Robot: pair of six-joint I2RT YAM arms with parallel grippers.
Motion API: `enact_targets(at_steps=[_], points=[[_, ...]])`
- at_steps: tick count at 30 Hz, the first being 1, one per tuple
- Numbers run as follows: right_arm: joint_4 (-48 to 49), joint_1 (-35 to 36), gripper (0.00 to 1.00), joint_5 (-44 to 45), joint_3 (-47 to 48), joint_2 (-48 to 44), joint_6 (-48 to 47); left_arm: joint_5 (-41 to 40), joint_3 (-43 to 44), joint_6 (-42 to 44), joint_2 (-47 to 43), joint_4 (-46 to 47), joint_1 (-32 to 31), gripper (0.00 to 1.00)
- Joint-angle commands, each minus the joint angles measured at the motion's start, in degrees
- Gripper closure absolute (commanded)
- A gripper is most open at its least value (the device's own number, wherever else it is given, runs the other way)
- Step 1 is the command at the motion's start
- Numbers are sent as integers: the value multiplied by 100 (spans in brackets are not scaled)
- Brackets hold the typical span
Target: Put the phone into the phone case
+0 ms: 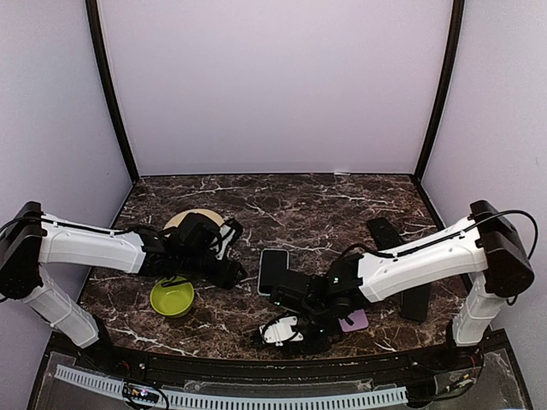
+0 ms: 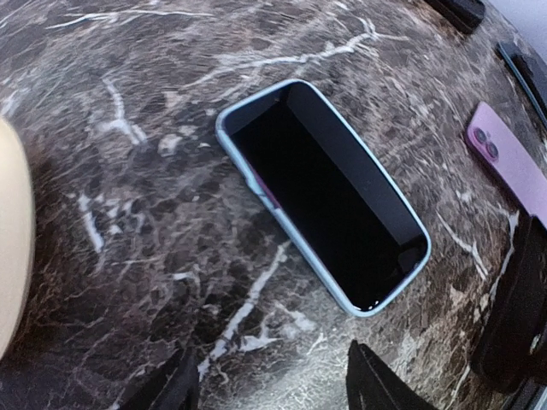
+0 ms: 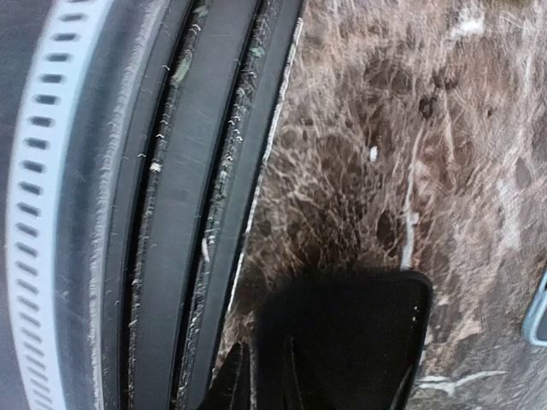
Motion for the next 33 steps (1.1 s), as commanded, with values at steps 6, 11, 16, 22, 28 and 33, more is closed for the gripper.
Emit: enact_targets(at_steps=[6, 11, 16, 22, 28, 33], points=[[128, 24, 52, 366, 27, -537, 1113, 823, 520, 646, 548, -44, -819, 64], [1155, 25, 93, -295, -1557, -1873, 3806, 1338, 905, 810, 1188, 9, -1089, 81], [1849, 8, 100, -47, -3008, -2521, 5708, 1623, 1314, 1045, 1816, -233, -1151, 84], [1741, -526, 100, 248, -3298, -2667, 6087, 2007, 1750, 1336, 2298, -871, -1264, 85], [1741, -925, 100, 296, -3330, -2360, 5947, 2196, 1560, 1256, 2311, -991, -1284, 87], [1621, -1475, 100, 775, -2587, -1644, 5460, 2470, 1384, 1268, 2135, -884, -1320, 88]])
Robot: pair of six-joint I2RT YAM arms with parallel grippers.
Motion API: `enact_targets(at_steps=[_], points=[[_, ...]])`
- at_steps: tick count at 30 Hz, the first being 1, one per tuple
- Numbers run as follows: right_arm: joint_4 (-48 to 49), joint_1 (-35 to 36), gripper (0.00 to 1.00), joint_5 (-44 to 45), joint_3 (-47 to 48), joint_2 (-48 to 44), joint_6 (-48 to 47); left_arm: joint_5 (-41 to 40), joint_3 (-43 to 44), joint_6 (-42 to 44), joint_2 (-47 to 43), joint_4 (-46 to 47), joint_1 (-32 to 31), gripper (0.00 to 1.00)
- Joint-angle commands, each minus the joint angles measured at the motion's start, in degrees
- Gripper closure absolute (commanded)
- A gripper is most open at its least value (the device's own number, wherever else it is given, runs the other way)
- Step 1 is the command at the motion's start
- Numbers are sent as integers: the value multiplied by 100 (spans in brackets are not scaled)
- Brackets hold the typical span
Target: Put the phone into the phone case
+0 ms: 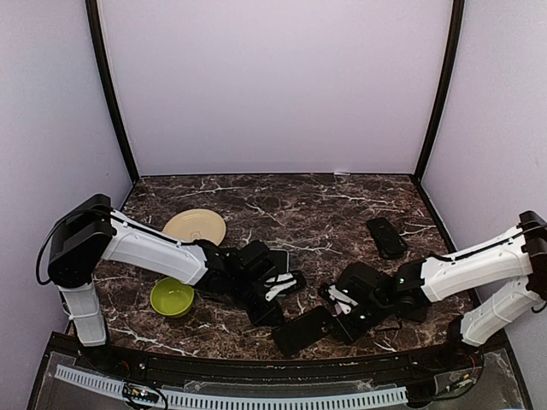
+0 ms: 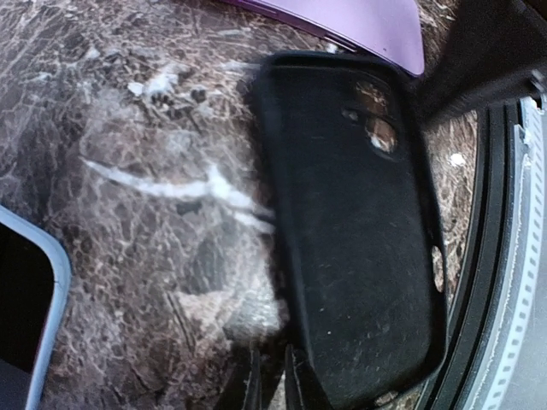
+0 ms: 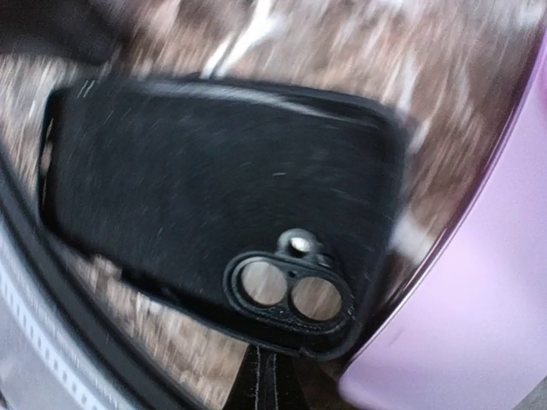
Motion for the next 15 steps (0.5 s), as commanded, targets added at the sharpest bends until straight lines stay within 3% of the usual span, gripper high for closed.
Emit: enact_targets(at_steps=[1, 10, 15], points=[[94, -537, 100, 602, 637, 596, -379, 380, -363, 68, -240, -161, -99, 88], [96, -834, 100, 687, 1587, 1450, -689, 153, -666, -223, -508, 953, -128, 86], [-704, -1065, 100, 1259, 1801, 775, -604, 294, -693, -287, -457, 1273, -131, 84]])
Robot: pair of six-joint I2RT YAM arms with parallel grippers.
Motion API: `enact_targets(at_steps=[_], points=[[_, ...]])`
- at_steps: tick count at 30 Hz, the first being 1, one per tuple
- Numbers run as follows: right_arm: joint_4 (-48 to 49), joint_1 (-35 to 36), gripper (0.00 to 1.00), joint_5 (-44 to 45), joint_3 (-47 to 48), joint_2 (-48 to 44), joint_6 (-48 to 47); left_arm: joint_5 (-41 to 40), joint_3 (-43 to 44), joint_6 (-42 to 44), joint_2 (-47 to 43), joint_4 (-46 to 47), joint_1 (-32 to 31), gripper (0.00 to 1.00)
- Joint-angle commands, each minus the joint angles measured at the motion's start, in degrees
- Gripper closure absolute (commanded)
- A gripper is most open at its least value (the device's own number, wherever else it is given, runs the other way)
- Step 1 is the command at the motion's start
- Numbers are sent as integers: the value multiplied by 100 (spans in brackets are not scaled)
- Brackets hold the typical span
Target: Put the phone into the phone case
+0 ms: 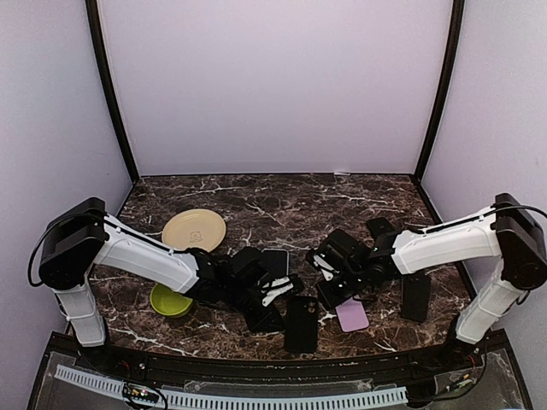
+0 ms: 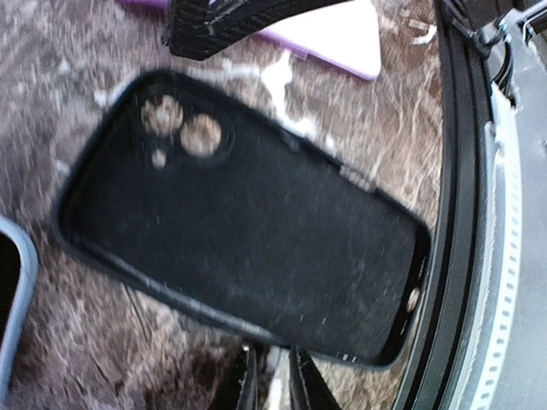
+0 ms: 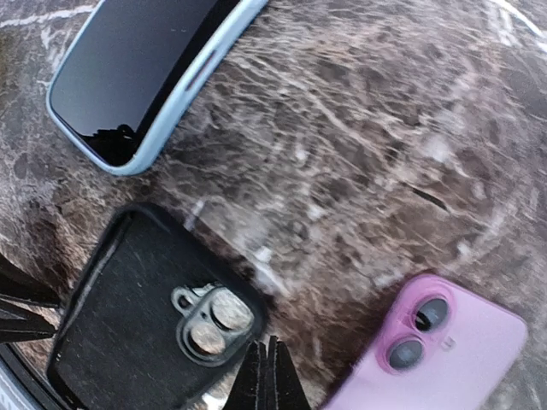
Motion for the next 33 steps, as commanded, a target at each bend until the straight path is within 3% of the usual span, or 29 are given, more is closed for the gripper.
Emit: enact_targets(at_steps=[1, 2, 4, 6, 7, 9, 11, 12, 14, 16, 24, 30, 33], points=[[-679, -315, 95, 545, 257, -672, 28, 151, -70, -122, -144, 523, -20, 84], [-844, -409, 86, 735, 300, -825, 88, 139, -53, -126, -115, 519, -20, 84], [-1233, -571, 54, 1231, 296, -1065, 282, 6, -23, -158, -164, 428, -19, 84], [-1396, -697, 7, 1313, 192, -1200, 512, -261, -46, -245, -344, 350, -13, 84], [-1421, -753, 2, 1101, 126, -1187, 604, -500, -59, -279, -427, 318, -7, 82], [-1610, -775, 1, 675, 96, -998, 728, -860, -83, -389, -708, 170, 25, 75], [-1701, -748, 2, 397, 64, -768, 849, -1170, -49, -518, -956, -62, 78, 55], [-1702, -726, 1, 277, 6, -687, 894, -1269, 0, -599, -1101, -244, 95, 38], [-1672, -645, 2, 107, -134, -581, 996, -1509, 72, -709, -1265, -439, 148, 23], [-1591, -534, 2, 20, -224, -490, 1094, -1618, 120, -783, -1383, -522, 201, 19], [-1725, -366, 2, 168, 162, 344, 958, -1625, 162, -884, -1348, -520, 288, 18], [-1797, -366, 15, 263, 185, 798, 945, -1643, 132, -838, -1361, -642, 297, 17], [-1719, -366, 9, 141, 290, 901, 911, -1654, 156, -765, -1397, -704, 302, 17]])
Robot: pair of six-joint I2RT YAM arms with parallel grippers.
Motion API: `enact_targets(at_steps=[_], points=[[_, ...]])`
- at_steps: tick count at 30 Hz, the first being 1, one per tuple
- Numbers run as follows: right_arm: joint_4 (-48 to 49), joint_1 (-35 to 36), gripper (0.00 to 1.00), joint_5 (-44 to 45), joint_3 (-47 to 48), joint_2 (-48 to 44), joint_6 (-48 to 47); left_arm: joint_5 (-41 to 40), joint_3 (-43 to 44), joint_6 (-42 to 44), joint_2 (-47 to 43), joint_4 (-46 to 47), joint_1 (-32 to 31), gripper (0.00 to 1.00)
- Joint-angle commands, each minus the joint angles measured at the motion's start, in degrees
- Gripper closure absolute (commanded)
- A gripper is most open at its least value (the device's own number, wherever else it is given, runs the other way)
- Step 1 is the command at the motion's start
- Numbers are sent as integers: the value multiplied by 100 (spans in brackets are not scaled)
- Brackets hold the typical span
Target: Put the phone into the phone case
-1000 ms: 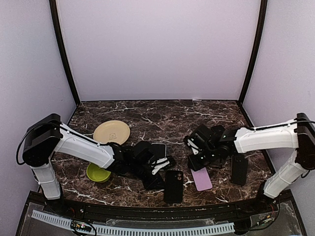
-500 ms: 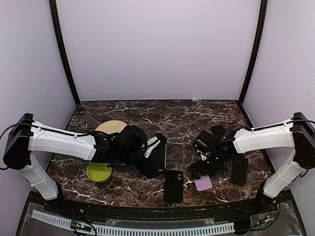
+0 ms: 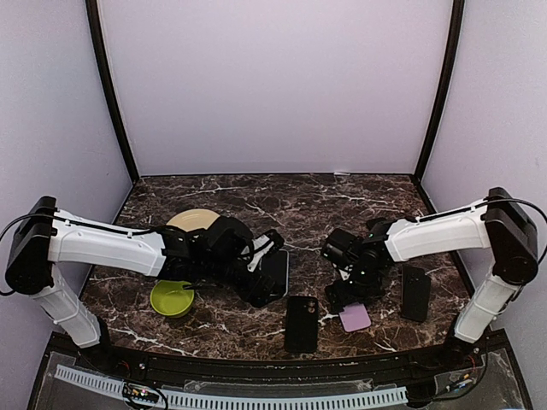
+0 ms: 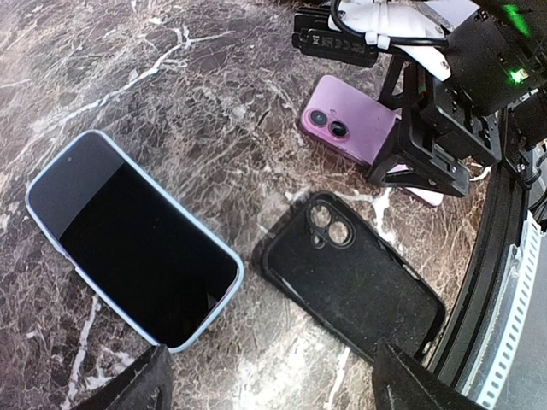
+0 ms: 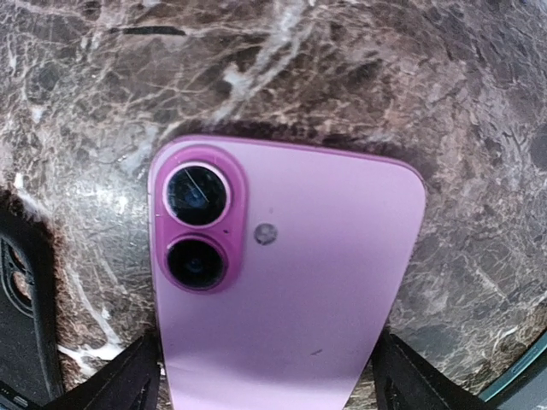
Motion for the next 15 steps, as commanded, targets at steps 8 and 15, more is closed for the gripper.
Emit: enact_targets(at_steps=[8, 15], points=[[200, 38, 32, 179, 60, 765, -76, -66, 64, 109, -116, -254, 65, 18], [262, 47, 44, 349, 127, 240, -186, -89, 51, 117, -188, -265, 85, 17]])
